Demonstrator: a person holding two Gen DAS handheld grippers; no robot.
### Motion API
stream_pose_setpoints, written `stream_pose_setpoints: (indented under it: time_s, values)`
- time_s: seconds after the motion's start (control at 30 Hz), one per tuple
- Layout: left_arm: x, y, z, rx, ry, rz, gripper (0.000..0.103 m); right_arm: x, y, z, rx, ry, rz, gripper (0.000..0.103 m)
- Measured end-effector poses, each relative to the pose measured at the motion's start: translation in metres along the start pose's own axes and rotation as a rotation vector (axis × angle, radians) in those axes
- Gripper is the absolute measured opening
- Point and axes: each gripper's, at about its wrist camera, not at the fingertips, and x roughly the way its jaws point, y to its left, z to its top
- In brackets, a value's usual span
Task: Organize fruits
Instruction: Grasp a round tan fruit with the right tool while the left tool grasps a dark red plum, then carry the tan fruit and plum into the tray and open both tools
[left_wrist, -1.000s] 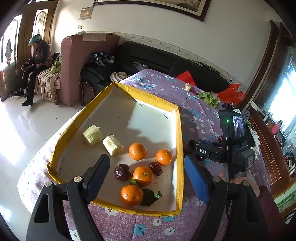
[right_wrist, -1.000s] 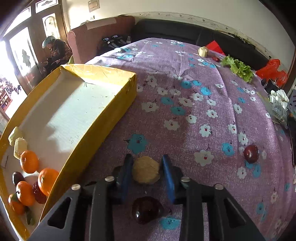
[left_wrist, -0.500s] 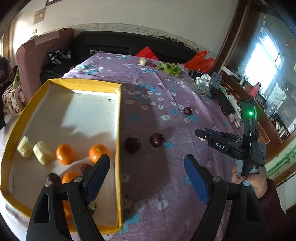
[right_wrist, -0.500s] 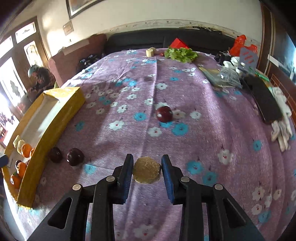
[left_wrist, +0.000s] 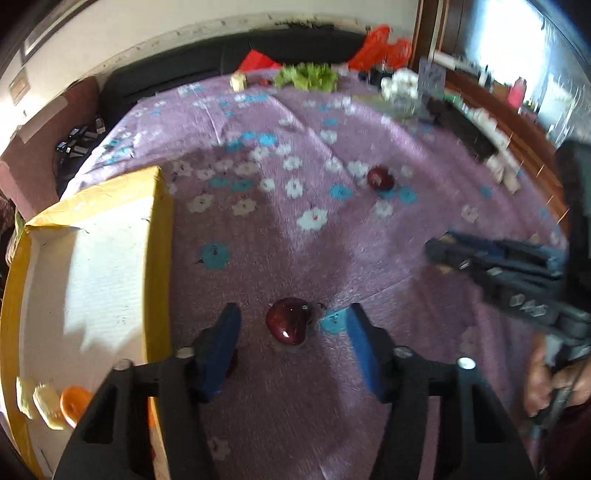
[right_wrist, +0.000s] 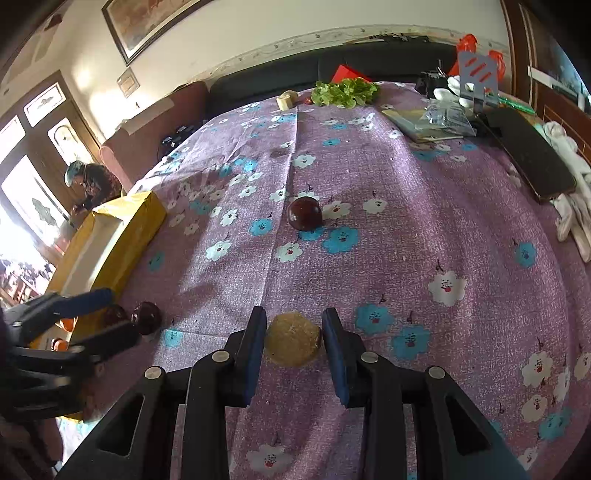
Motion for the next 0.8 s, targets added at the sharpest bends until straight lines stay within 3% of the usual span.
stream_pose_setpoints:
  time_s: [0.07,0.1,0.2,0.47,0.67,0.8]
  values:
    - [0.011,-0.001,0.000,0.007,0.042,0.026,0.031,-0.001,-0.002,0.001,0.008,-0.002,0.002,0.034]
    - [0.014,-0.002,-0.001,0.010,0.054,0.031,0.029,-0.002,-0.003,0.001,0.013,-0.004,0.004,0.034]
    - [0.014,-0.008,-0.002,0.029,0.050,0.065,0.029,-0.003,-0.003,0.002,0.015,-0.011,0.001,0.034]
    - [-0.011,-0.010,-0.008,-0.030,-0.023,0.039,0.029,-0.007,-0.001,0.002,-0.008,-0.041,-0.035,0.034]
    - [-0.071,0.016,-0.029,-0.133,-0.155,-0.027,0.029,-0.008,0.001,0.002,-0.016,-0.057,-0.037,0.034]
    - [-0.114,0.054,-0.058,-0.225,-0.236,-0.003,0.029,-0.008,0.005,-0.002,-0.026,-0.064,-0.056,0.034]
